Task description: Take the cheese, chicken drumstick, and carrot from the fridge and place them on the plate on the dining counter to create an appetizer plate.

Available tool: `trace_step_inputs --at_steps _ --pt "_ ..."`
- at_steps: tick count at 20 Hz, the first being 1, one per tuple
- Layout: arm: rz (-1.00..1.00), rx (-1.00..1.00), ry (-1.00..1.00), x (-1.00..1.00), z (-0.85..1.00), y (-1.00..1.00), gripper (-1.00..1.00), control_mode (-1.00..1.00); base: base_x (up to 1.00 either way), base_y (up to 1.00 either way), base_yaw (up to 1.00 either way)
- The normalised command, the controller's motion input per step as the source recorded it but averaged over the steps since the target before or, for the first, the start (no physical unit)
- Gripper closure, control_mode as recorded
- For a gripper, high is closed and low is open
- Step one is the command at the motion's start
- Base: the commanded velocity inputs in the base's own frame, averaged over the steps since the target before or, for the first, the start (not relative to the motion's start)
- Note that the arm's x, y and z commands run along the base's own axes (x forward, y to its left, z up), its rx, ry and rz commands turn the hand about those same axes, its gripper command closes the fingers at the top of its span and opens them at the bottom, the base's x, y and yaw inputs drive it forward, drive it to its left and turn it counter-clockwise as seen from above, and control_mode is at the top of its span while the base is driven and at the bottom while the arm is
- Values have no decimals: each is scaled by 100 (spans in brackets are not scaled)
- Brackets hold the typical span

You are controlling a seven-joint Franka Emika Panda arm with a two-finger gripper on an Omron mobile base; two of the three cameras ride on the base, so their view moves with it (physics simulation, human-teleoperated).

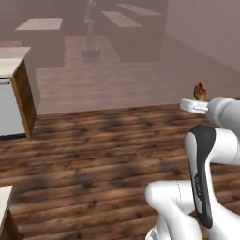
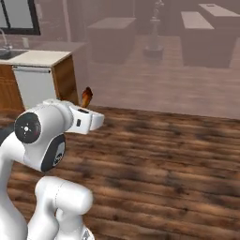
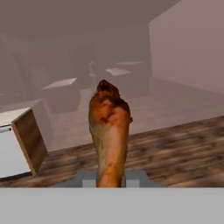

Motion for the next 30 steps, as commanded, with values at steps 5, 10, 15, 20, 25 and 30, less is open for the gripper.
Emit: trace_step_inputs --at_steps 5,10,15,20,25,30 --pt "0 0 0 0 0 0 100 100 47 -80 -58" --pt "0 0 0 0 0 0 100 100 65 -67 -58" --pt "0 0 0 0 0 0 100 100 72 -11 -54" --pt "0 0 0 0 0 0 100 100 63 60 -49" --pt "0 0 0 0 0 0 100 100 51 98 -51" --pt "0 0 0 0 0 0 100 100 65 78 -58"
